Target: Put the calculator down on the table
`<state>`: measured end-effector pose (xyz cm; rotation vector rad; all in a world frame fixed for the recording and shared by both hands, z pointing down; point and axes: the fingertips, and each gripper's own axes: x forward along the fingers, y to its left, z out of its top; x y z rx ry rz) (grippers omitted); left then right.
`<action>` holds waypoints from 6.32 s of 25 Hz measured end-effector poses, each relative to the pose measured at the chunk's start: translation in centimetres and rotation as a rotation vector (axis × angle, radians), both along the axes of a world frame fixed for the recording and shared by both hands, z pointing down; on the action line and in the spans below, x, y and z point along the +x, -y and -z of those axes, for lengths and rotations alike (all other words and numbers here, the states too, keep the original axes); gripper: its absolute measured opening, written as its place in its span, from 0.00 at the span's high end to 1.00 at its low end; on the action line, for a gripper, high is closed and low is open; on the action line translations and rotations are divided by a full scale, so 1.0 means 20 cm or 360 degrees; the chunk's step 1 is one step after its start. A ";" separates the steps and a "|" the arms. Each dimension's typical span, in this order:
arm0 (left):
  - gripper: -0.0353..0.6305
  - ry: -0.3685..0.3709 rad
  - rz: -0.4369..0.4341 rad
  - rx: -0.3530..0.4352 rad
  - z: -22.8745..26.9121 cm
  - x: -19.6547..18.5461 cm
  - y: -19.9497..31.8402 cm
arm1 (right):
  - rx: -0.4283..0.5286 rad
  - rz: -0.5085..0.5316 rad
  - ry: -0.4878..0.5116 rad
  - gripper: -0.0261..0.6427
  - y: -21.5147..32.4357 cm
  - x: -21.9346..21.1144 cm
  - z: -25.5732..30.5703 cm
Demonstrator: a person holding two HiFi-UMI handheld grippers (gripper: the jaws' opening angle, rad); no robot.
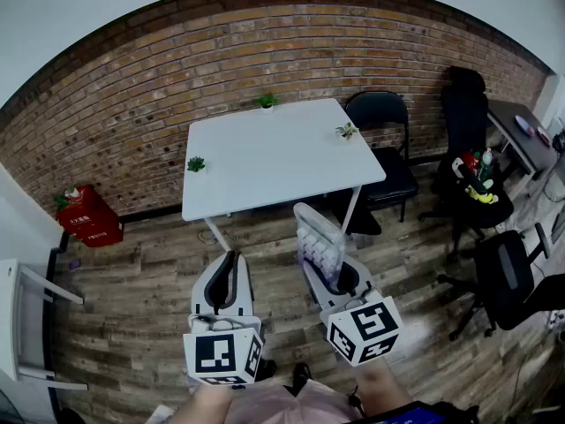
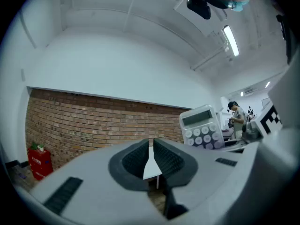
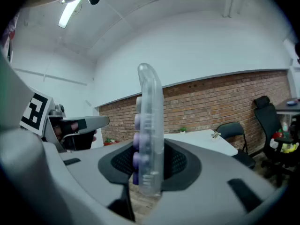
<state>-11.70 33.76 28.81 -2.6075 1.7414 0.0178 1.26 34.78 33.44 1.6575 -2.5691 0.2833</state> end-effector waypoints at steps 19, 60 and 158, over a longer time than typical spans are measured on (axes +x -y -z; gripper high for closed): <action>0.89 -0.0002 0.0030 -0.0110 -0.15 0.09 0.15 | -0.0075 -0.0002 0.0079 0.76 0.15 0.15 -0.12; 0.89 0.0093 -0.0226 -0.0188 -0.34 0.28 2.02 | -0.0143 -0.0268 0.0102 0.76 1.86 0.33 -0.24; 0.89 0.0062 0.0181 -0.0555 -0.80 0.19 3.23 | -0.1307 -0.0029 0.0248 0.75 3.18 0.38 -1.38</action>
